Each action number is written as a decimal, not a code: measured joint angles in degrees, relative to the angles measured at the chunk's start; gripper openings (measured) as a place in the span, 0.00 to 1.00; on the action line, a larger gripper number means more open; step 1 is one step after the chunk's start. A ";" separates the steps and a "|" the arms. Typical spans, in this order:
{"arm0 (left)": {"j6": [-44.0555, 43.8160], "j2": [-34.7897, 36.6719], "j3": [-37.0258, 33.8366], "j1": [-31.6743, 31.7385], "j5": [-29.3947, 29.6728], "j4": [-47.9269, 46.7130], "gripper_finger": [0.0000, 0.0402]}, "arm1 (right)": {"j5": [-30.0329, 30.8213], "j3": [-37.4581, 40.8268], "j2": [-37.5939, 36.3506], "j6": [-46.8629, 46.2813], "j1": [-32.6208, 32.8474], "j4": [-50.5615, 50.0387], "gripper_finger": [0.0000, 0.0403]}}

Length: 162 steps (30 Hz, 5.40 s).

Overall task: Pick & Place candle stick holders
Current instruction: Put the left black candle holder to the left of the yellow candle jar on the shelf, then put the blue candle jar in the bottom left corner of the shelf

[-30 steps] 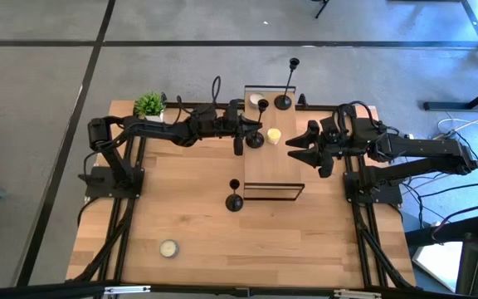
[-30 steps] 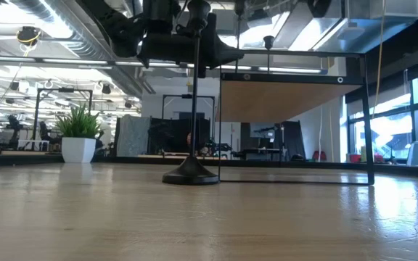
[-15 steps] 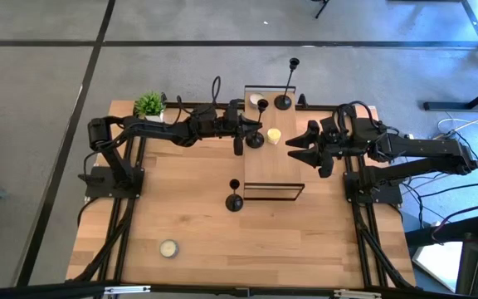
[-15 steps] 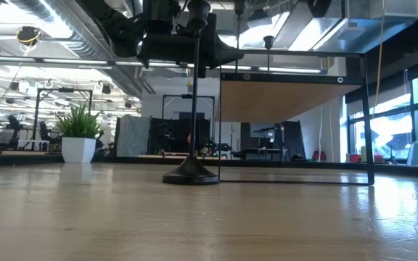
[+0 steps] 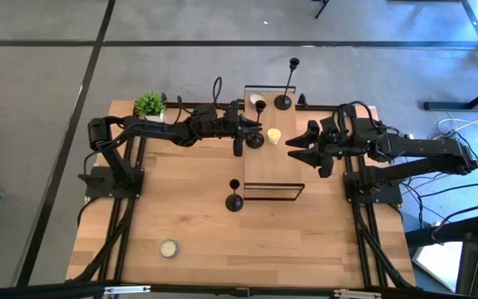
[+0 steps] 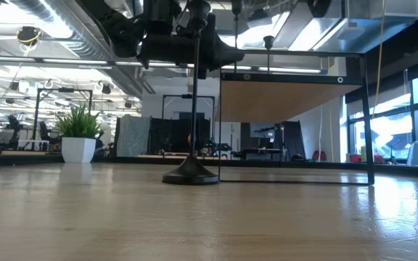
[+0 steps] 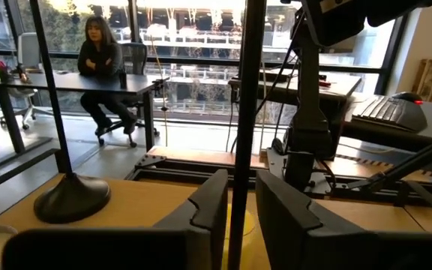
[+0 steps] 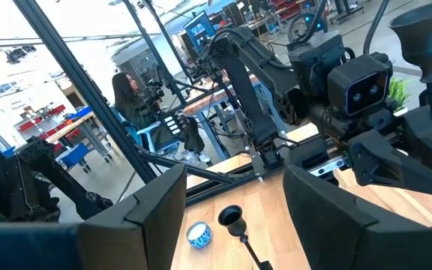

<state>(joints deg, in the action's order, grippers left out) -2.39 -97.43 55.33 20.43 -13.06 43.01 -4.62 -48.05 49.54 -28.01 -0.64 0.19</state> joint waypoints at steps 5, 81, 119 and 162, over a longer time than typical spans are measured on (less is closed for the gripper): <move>0.04 0.00 0.00 -0.02 0.04 -0.68 0.21 | 0.00 0.00 0.00 0.00 0.00 0.00 0.56; -32.76 22.69 0.02 -5.00 -18.65 -62.47 0.11 | -1.44 0.00 0.70 -1.35 -0.04 -1.43 0.56; -78.08 20.70 0.02 -55.54 -6.45 -43.67 0.01 | -8.11 0.00 0.70 -11.74 0.65 2.36 0.56; -74.42 3.56 0.68 -59.29 20.39 -44.99 0.01 | -9.98 0.00 0.87 -10.14 2.76 2.36 0.56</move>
<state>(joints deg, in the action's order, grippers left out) -76.81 -93.86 56.01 -38.87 7.33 -1.97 -14.60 -48.05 50.41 -38.15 2.11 2.55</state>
